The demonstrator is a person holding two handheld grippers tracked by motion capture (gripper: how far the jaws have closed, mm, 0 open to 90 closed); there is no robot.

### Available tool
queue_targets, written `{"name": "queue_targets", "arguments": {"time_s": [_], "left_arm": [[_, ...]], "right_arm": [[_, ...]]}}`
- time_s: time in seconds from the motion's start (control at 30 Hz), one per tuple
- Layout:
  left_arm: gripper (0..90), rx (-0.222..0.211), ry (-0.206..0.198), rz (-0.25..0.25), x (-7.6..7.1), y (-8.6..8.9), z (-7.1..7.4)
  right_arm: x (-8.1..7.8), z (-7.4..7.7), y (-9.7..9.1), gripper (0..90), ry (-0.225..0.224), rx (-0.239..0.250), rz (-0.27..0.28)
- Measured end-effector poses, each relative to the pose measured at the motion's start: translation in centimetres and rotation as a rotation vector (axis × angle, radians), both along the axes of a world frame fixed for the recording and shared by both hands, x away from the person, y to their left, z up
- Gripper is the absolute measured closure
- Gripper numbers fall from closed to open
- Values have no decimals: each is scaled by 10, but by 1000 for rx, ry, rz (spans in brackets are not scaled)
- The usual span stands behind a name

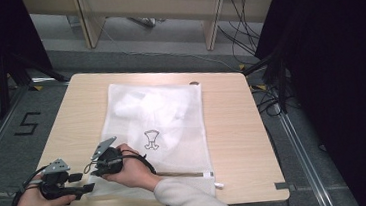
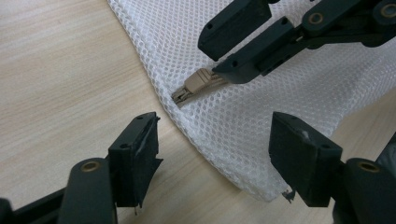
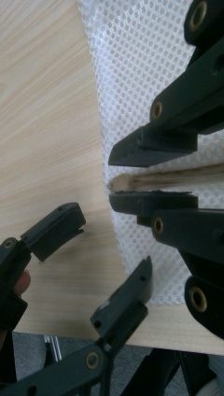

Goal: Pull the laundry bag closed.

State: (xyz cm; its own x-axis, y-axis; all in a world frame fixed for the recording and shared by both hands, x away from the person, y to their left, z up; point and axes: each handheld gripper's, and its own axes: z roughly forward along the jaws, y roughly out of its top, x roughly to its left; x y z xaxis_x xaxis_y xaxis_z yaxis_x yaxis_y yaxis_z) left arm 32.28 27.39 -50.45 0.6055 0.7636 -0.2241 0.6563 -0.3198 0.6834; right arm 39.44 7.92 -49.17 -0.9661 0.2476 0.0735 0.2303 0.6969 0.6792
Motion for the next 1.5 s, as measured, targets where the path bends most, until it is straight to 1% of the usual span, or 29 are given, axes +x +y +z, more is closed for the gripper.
{"name": "queue_targets", "arguments": {"time_s": [0.03, 0.07, 0.13, 0.17, 0.23, 0.33, 0.37, 0.4, 0.43, 0.63, 0.67, 0.7, 0.73, 0.8, 0.83, 0.9, 0.93, 0.97, 1.03, 1.07, 1.1, 1.13, 1.23, 1.3, 1.33, 1.37, 1.4, 1.47, 1.5], "left_arm": [[328, 2, 0, 1, 0, 0, 0], [328, 0, 3, 3, -1, 0, 0], [328, 9, -1, 11, -1, 0, 1], [328, 0, -1, 15, -2, 0, 0], [328, 1, -1, 12, -2, 1, 0], [329, -2, 2, 6, -2, 2, 0], [329, -2, 3, 5, -2, 2, 0], [328, -3, 3, 5, -2, 2, 0], [328, -17, 2, 20, -2, 0, 0], [329, -18, 5, 18, -2, 1, 0], [329, -15, 2, 24, -3, 0, 0], [329, -17, 3, 25, -3, 0, 0], [329, -3, 4, 13, -2, 2, 0], [328, 3, 9, 12, -2, 2, 0], [328, -7, 12, 6, -1, 2, -1], [329, -22, 12, 24, -1, 1, -2], [334, -32, 19, 24, -1, 1, -2], [343, -40, 22, 29, -1, 0, -2], [368, -72, 44, 14, -1, 0, -2], [377, -83, 52, 15, 0, -1, -2], [393, -91, 63, 24, 0, -1, -1], [403, -93, 66, 27, 0, -1, -2], [440, -109, 94, 32, 3, -2, -3], [476, -145, 130, 32, 7, -2, -6], [497, -156, 144, 36, 9, -1, -7], [508, -167, 150, 40, 11, -2, -8], [525, -173, 153, 41, 12, -2, -8], [564, -191, 161, 27, 14, -3, -8], [594, -195, 150, 22, 15, -4, -8]], "right_arm": [[2, 0, 1, 763, -13, 0, 12], [1, 0, 3, 763, -1, 5, 0], [2, -2, 6, 764, -4, 6, 6], [2, -1, 6, 764, 3, -7, 3], [3, -2, 9, 766, 7, -7, 2], [4, -3, 12, 771, -3, -23, 5], [4, -3, 14, 772, 8, -14, 8], [4, -4, 14, 774, 2, -31, 3], [5, -4, 15, 777, -3, -35, 10], [5, -10, 18, 800, 13, -28, 11], [6, -10, 18, 810, 9, -31, 16], [4, -9, 17, 816, 28, -44, 3], [6, -9, 17, 819, 9, -43, 23], [5, -8, 17, 822, 15, -46, 13], [5, -6, 17, 822, 12, -48, 12], [6, -2, 15, 822, 14, -49, 9], [7, 1, 15, 822, 5, -44, 18], [6, 4, 14, 822, 13, -35, 20], [6, 9, 13, 822, 0, -37, 24], [4, 11, 13, 822, 6, -31, 27], [4, 12, 12, 822, 5, -22, 36], [2, 15, 11, 822, 2, -33, 27], [1, 20, 9, 822, -13, -31, 38], [-1, 23, 7, 823, 0, -15, 38], [-1, 25, 6, 823, -10, -30, 30], [0, 26, 5, 823, -10, -20, 40], [-2, 27, 4, 823, 13, -12, 32], [0, 29, 2, 823, -11, -22, 41], [-2, 30, 2, 823, 10, -13, 30]]}}
